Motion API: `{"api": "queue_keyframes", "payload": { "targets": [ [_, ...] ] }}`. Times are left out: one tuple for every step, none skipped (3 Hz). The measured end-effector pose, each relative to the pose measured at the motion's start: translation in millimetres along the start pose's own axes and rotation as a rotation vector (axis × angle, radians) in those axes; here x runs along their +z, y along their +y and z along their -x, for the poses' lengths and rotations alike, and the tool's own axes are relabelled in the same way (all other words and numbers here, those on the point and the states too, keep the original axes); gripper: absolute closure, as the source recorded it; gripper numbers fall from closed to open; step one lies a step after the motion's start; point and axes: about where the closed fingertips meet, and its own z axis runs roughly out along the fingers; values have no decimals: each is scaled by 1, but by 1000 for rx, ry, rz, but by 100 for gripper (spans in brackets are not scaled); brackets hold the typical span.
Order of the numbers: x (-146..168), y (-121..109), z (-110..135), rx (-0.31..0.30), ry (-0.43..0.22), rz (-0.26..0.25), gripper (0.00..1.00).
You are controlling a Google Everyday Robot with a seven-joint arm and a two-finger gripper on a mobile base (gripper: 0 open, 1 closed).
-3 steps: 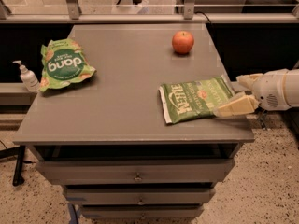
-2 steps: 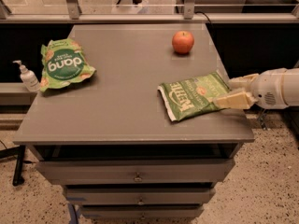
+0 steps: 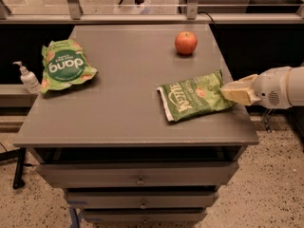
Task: Move green jalapeno chip bag near green rice chip bag
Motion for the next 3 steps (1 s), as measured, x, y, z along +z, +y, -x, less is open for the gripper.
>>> {"api": "queue_keyframes", "payload": {
  "targets": [
    [4,9,18,-1,-27,7,100],
    [16,16,47,-12,-55,-8,100],
    [35,23,75,-30,-36,-73,100]
  ]
}}
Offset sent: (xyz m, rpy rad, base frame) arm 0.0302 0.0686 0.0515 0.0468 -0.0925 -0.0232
